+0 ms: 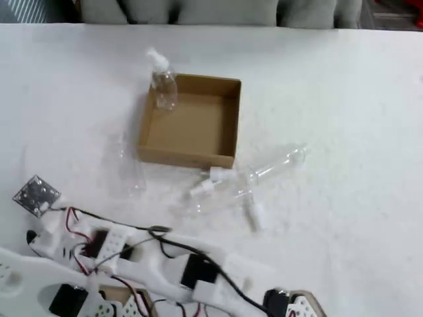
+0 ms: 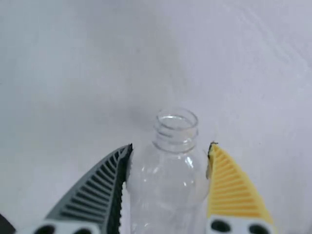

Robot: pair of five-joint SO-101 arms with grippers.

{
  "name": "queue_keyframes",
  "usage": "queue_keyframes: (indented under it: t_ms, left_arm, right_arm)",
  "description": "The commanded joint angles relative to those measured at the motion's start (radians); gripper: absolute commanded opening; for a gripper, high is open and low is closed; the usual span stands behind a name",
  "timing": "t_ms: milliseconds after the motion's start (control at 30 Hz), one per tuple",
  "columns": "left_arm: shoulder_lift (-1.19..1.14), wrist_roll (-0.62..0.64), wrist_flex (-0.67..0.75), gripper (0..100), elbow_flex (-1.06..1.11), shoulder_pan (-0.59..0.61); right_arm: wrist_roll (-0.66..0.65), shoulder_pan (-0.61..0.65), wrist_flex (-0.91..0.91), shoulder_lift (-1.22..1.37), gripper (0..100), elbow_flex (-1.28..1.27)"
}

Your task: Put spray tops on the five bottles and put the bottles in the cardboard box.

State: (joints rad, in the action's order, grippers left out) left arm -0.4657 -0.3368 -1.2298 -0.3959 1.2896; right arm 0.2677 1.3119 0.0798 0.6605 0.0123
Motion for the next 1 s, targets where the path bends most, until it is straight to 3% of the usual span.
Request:
queue_keyframes:
  t_ms: [0,233,367,433,533,700,867,967]
  left_arm:
    - [0.074,0.003,0.015,2,-0.009,0.005]
    - [0.074,0.005,0.011,2,-0.008,0.005]
    - [0.076,0.005,-0.003,2,-0.008,0.001]
    - [0.082,0.005,-0.020,2,-0.009,-0.007]
    - [0.085,0.005,-0.054,2,-0.017,-0.031]
    - [0.145,0.011,-0.137,2,-0.008,-0.096]
    - [0.245,0.087,-0.244,2,-0.006,-0.188]
    - [0.294,0.087,-0.301,2,0.041,-0.271]
  right_arm:
    - [0.011,0.012,0.056,0.067,19.6,0.167]
    - [0.003,0.010,0.180,0.203,17.6,0.336]
    - [0.003,-0.028,0.246,0.203,0.2,0.365]
    - [0.002,-0.050,0.282,0.177,4.0,0.356]
    - [0.002,-0.082,0.386,0.119,1.4,0.334]
    - [-0.003,-0.116,0.570,-0.104,1.5,0.213]
    - [-0.198,-0.171,0.651,-0.432,1.5,-0.026]
    - [-0.235,-0.229,0.661,-0.656,1.5,-0.184]
